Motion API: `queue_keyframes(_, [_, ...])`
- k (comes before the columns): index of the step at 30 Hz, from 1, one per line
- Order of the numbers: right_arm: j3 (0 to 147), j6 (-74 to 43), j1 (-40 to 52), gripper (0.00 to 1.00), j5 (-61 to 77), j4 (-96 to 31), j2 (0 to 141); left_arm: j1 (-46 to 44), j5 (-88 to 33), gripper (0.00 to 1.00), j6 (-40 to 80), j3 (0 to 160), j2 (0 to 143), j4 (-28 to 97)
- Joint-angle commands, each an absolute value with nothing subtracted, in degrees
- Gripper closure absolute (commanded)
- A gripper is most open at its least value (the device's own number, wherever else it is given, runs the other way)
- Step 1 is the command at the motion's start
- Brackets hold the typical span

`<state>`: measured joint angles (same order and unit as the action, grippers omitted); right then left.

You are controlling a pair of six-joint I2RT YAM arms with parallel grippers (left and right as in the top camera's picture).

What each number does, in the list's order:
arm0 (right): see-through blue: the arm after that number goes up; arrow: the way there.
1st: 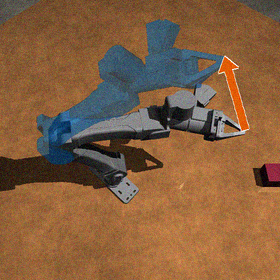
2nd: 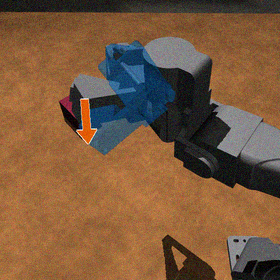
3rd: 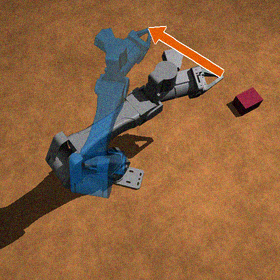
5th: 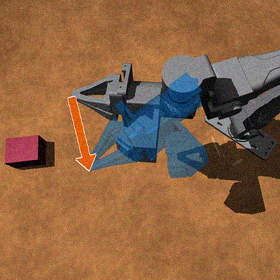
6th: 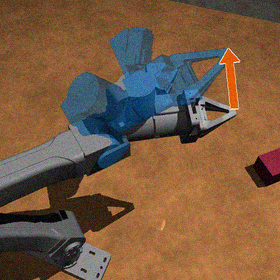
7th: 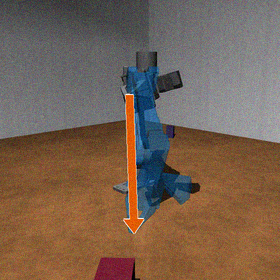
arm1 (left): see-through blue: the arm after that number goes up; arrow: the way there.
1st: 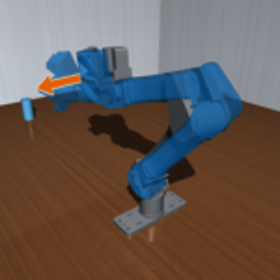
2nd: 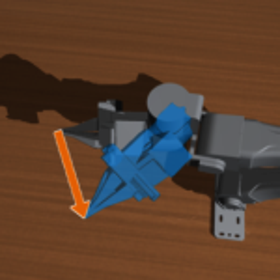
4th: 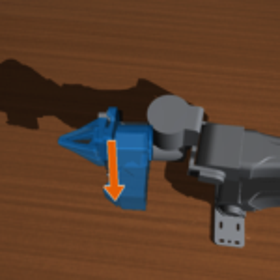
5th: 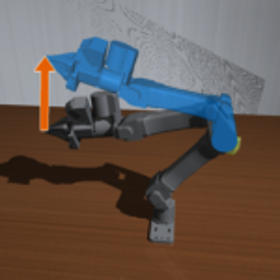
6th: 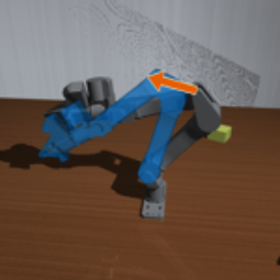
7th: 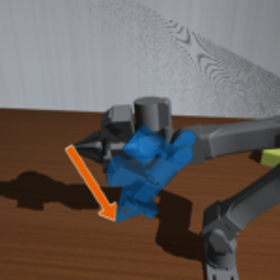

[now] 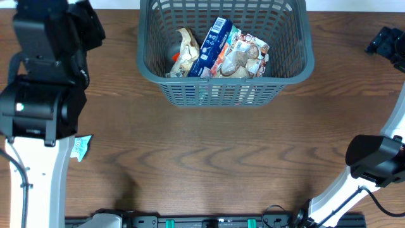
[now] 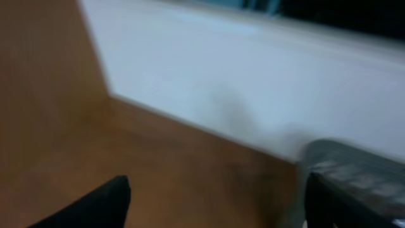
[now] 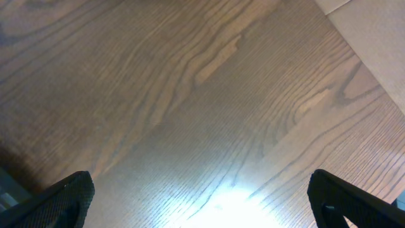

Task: Pack container
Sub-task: 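Move the left gripper down to the green Zappy wipes pack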

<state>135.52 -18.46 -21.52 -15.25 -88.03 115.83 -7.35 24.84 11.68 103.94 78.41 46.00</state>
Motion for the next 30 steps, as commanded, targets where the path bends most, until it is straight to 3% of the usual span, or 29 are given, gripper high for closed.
queue_keyframes(1, [135.3, -19.0, -21.7, 0.01, -16.1, -88.1, 115.5, -5.2, 36.1, 0.09, 14.3, 103.8, 77.6, 48.6])
queue_keyframes(3, [135.3, -19.0, -21.7, 0.01, -16.1, -88.1, 115.5, -3.2, 38.5, 0.0, 18.7, 103.8, 77.3, 51.9])
queue_keyframes(9, [135.3, -19.0, -21.7, 0.01, -16.1, -88.1, 115.5, 7.4, 38.9, 0.0, 41.3, 103.8, 77.9, 70.3])
queue_keyframes(17, [135.3, -19.0, -21.7, 0.01, -16.1, -88.1, 115.5, 19.2, 34.7, 0.01, 59.2, 102.9, 79.8, 86.5])
queue_keyframes(26, [135.3, -19.0, -21.7, 0.01, -16.1, -88.1, 115.5, 27.3, 26.5, 0.02, 67.7, 94.7, 86.5, 87.4])
queue_keyframes(30, [135.3, -19.0, -21.7, 0.01, -16.1, -88.1, 115.5, 29.7, 18.7, 0.01, 69.5, 87.0, 89.9, 80.9])
